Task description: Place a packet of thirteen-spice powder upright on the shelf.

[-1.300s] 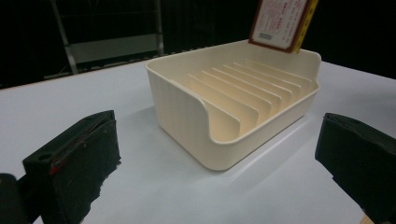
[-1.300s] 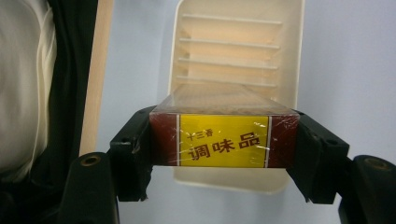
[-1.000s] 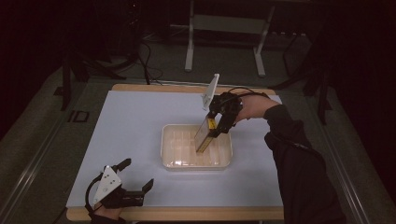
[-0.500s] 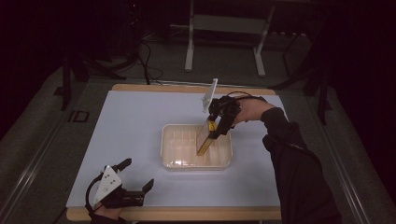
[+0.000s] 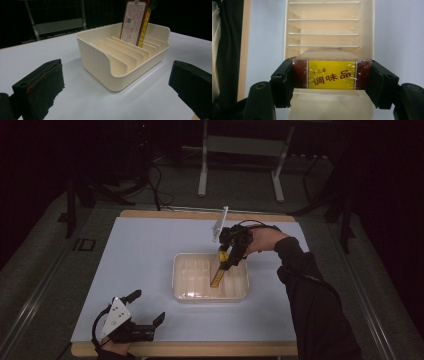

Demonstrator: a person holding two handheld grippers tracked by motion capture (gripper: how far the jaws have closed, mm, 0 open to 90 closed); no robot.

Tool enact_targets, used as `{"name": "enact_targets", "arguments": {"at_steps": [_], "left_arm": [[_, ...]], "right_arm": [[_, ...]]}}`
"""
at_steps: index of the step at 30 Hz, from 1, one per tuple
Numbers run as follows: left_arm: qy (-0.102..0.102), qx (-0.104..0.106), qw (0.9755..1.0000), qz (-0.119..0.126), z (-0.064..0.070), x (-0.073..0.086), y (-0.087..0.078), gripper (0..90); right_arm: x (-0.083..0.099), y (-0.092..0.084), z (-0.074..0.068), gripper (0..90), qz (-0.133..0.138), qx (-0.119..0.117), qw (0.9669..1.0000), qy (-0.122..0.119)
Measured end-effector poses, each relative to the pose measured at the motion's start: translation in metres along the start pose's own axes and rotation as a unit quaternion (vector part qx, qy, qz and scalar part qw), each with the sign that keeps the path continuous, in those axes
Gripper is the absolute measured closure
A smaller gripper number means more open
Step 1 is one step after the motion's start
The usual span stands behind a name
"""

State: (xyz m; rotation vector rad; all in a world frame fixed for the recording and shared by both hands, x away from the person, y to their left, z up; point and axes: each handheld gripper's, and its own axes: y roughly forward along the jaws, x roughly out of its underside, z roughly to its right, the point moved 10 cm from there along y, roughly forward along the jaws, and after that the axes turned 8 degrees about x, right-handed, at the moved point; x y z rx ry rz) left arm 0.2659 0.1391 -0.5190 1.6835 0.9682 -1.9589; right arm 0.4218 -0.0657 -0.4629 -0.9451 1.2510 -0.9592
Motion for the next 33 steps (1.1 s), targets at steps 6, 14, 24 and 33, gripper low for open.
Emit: {"name": "enact_targets", "arguments": {"at_steps": [6,14,24,33], "left_arm": [[0.000,-0.001,1.0000,0.001,0.000,0.000,0.000,0.0],[-0.001,0.000,1.0000,0.002,0.000,0.000,0.000,0.0],[0.003,0.001,1.0000,0.001,0.000,0.000,0.000,0.0],[0.003,0.002,1.0000,0.000,0.001,0.000,0.001,0.0]], "right_arm": [[-0.003,0.008,0.000,31.8,-0.003,-0.001,1.0000,0.001],[-0.005,0.018,-0.001,31.8,-0.011,-0.002,0.9999,0.001],[-0.005,0.031,-0.002,31.7,-0.013,0.002,0.9999,0.000],[-0.002,0.039,-0.003,31.7,-0.012,0.004,0.9999,0.006]]}}
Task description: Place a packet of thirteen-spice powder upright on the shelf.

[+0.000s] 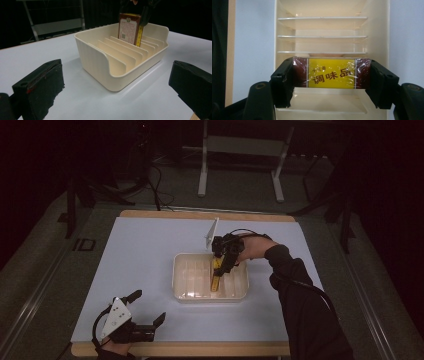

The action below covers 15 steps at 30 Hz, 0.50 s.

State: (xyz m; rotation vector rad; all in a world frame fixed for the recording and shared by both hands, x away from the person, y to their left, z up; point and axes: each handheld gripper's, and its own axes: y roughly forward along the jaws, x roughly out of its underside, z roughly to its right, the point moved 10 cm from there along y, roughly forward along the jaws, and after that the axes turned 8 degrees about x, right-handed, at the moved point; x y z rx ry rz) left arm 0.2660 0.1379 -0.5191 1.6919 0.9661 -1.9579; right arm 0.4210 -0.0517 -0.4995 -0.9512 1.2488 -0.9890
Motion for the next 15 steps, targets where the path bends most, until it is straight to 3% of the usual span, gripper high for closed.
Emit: {"name": "enact_targets", "arguments": {"at_steps": [6,15], "left_arm": [[0.000,0.000,1.0000,-0.001,0.0004,0.0001,0.0003,0.0],[-0.001,0.001,1.0000,-0.001,0.0003,0.0002,0.0003,0.0]], "right_arm": [[0.0001,0.0018,-0.0002,31.5,0.006,0.000,1.0000,0.001],[-0.0003,0.0022,-0.0026,27.3,-0.012,-0.004,0.9999,0.000]]}}
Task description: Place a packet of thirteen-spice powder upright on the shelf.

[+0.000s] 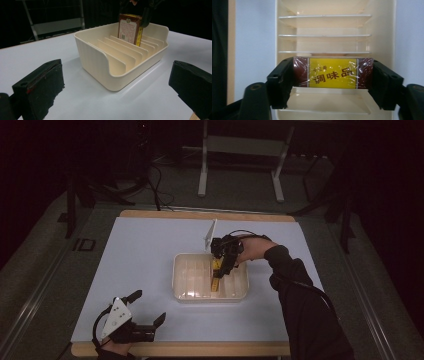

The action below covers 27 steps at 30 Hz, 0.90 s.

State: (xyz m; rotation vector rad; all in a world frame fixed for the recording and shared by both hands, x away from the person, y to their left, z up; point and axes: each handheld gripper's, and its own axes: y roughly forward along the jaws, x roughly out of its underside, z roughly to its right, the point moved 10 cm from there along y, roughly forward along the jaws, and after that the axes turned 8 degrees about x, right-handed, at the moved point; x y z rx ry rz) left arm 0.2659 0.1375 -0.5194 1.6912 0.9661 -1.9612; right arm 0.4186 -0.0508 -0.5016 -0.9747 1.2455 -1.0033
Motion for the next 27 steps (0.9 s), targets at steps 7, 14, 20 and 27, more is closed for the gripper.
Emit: {"name": "enact_targets", "arguments": {"at_steps": [7,14,20,27], "left_arm": [[0.000,0.001,1.0000,-0.001,0.000,0.000,0.000,0.0],[-0.002,0.002,1.0000,-0.002,0.000,0.000,0.001,0.0],[-0.002,0.002,1.0000,-0.004,0.000,0.001,0.002,0.0],[-0.003,0.003,1.0000,-0.002,0.001,0.000,0.002,0.0]], "right_arm": [[-0.007,-0.013,0.001,21.9,0.004,0.014,0.9999,0.001],[-0.010,-0.027,0.003,21.4,0.020,0.029,0.9994,0.005],[-0.014,-0.043,0.003,12.7,0.043,0.029,0.9981,0.032],[-0.009,-0.061,0.013,10.9,0.065,0.064,0.9935,0.069]]}}
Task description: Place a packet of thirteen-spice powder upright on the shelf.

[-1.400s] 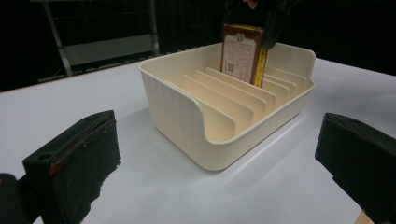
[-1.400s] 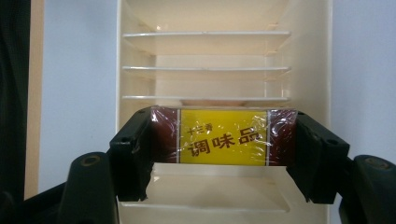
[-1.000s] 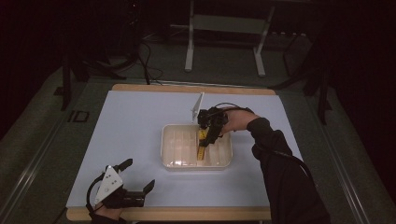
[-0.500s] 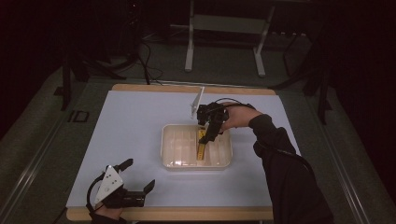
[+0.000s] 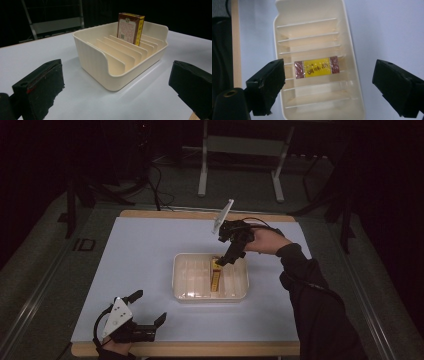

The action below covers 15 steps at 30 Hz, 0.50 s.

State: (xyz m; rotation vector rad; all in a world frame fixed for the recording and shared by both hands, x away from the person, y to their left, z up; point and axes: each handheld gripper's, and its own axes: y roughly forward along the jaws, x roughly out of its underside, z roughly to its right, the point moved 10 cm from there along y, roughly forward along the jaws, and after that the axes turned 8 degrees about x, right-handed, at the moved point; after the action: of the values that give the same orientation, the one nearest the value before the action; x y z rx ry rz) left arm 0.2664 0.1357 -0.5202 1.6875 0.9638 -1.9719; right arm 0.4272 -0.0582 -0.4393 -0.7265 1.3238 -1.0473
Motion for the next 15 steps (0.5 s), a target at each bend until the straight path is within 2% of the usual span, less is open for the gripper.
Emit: {"name": "enact_targets", "arguments": {"at_steps": [4,5,8,10,15], "left_arm": [[0.001,0.001,1.0000,0.000,0.001,0.000,0.000,0.0],[0.002,0.001,1.0000,-0.001,0.000,0.000,0.000,0.0],[0.001,0.001,1.0000,-0.001,0.000,0.000,0.000,0.0],[0.001,0.001,1.0000,-0.001,0.000,0.000,0.000,0.0],[0.001,0.001,1.0000,-0.003,0.001,0.000,0.001,0.0]], "right_arm": [[0.008,-0.008,0.008,12.4,0.012,0.023,0.9992,0.029],[0.008,-0.008,0.008,12.4,0.012,0.023,0.9992,0.029],[0.013,-0.012,0.014,12.8,0.022,0.045,0.9979,0.040],[0.017,-0.015,0.016,12.8,0.028,0.053,0.9968,0.053],[0.031,-0.016,0.019,13.1,0.025,0.069,0.9942,0.079]]}}
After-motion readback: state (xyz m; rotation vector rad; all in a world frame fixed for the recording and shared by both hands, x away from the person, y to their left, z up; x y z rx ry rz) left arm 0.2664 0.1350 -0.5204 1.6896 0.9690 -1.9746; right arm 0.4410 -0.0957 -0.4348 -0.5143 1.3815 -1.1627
